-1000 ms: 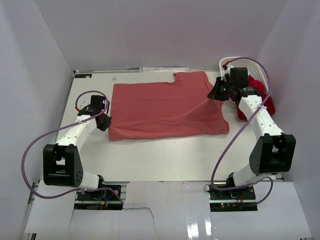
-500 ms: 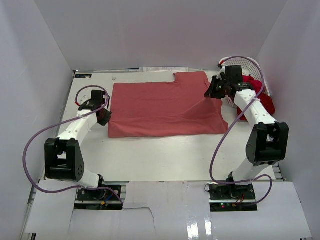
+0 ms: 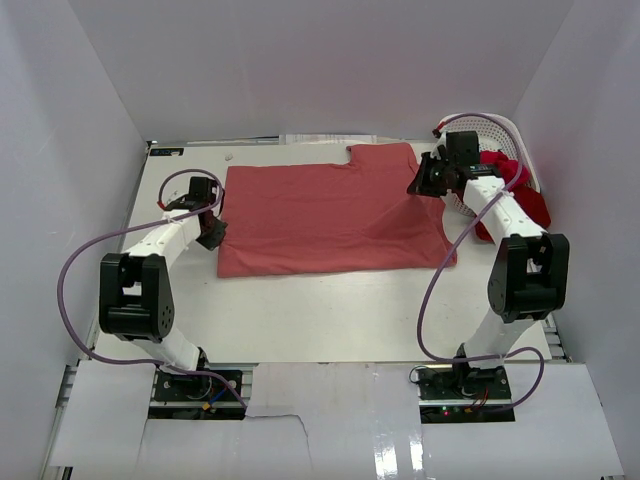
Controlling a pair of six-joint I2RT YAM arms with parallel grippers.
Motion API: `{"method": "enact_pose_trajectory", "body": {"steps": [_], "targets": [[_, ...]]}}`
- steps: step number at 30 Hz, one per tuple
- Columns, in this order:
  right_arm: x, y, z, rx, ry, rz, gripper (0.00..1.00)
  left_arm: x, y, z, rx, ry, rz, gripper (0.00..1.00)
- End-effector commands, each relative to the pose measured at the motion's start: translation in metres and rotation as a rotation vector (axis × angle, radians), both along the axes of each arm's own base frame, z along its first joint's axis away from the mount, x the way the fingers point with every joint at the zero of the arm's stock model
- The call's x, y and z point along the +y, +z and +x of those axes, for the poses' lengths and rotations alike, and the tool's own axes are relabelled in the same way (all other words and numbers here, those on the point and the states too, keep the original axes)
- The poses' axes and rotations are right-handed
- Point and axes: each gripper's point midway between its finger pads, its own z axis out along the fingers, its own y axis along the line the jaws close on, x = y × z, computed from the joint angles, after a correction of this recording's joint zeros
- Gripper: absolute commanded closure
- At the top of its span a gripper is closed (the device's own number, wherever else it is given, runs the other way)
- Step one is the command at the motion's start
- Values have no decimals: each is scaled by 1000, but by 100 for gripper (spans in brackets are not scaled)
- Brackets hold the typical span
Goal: Fold and stack the t-shirts
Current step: Fold the flattened tshirt in 1/3 of the way
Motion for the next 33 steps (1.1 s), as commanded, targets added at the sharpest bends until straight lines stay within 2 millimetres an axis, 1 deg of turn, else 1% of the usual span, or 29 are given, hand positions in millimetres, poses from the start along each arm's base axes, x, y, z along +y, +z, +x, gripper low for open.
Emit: {"method": "enact_pose_trajectory", "body": {"steps": [1, 4, 5, 6, 7, 8, 9, 10, 11, 12, 13, 15, 16, 17, 18, 19, 20, 21, 22, 24, 25, 27, 28, 29, 30, 31, 32, 33], "targets": [[0, 13, 26, -88, -8, -10, 92, 6, 14, 17, -52, 25, 26, 100], [1, 10, 37, -84, -14, -8, 92, 4, 14, 25, -55, 29, 15, 100], [2, 8, 42, -83, -14, -8, 87, 3, 15, 29, -58, 28, 9, 100], [1, 6, 44, -74, -21, -10, 80, 3, 15, 31, -59, 26, 9, 100], [0, -1, 46, -57, -33, -17, 63, 2, 15, 32, -57, 19, 8, 95], [-1, -4, 48, -48, -40, -25, 50, 1, 17, 36, -62, 14, 7, 81], [-2, -3, 51, -50, -46, -29, 37, 1, 14, 36, -54, 8, 6, 42], [-5, -8, 50, -30, -60, -44, 28, 1, 14, 35, -48, 2, 11, 29], [-7, -11, 47, -21, -68, -51, 23, 2, 14, 35, -48, 3, 16, 15], [-6, -12, 43, -24, -71, -58, 20, 3, 19, 35, -60, 4, 24, 4], [-12, 2, 42, -71, -103, -80, 12, 6, 22, 31, -57, 15, 33, 2], [-11, 9, 33, -111, -107, -92, 11, 13, 35, 29, -85, 39, 59, 2], [-13, 12, 18, -125, -113, -104, 10, 17, 54, 27, -131, 46, 88, 2], [-13, 13, 13, -139, -113, -109, 10, 19, 65, 25, -156, 46, 111, 2], [-8, 0, -3, -113, -95, -124, 10, 18, 76, 23, -183, 39, 154, 2], [-9, 10, -12, -138, -101, -133, 10, 15, 95, 20, -234, 27, 166, 2], [-9, 5, -22, -117, -98, -148, 10, 10, 101, 19, -246, -6, 181, 2], [-8, -1, -30, -103, -96, -167, 10, -3, 104, 16, -252, -54, 177, 2], [-12, -12, -43, -73, -103, -197, 10, -11, 108, 12, -265, -85, 165, 2], [-11, -28, -62, -19, -93, -228, 10, -27, 105, 7, -259, -159, 152, 2], [-13, -41, -73, 12, -93, -251, 10, -42, 94, 2, -246, -210, 123, 2], [-14, -56, -85, 59, -92, -284, 10, -60, 84, 1, -262, -319, 90, 2], [-19, -66, -88, 88, -108, -318, 10, -72, 82, 5, -301, -352, 58, 2], [-22, -73, -91, 108, -112, -339, 10, -83, 66, -2, -278, -398, 13, 2], [-26, -80, -94, 137, -116, -362, 10, -91, 61, -3, -283, -435, -2, 2], [-31, -89, -94, 165, -129, -400, 11, -97, 56, -2, -300, -456, -12, 2], [-34, -92, -92, 175, -135, -417, 12, -103, 54, -1, -308, -479, -23, 2], [-36, -101, -92, 205, -135, -440, 12, -108, 50, 2, -313, -499, -18, 2]]}}
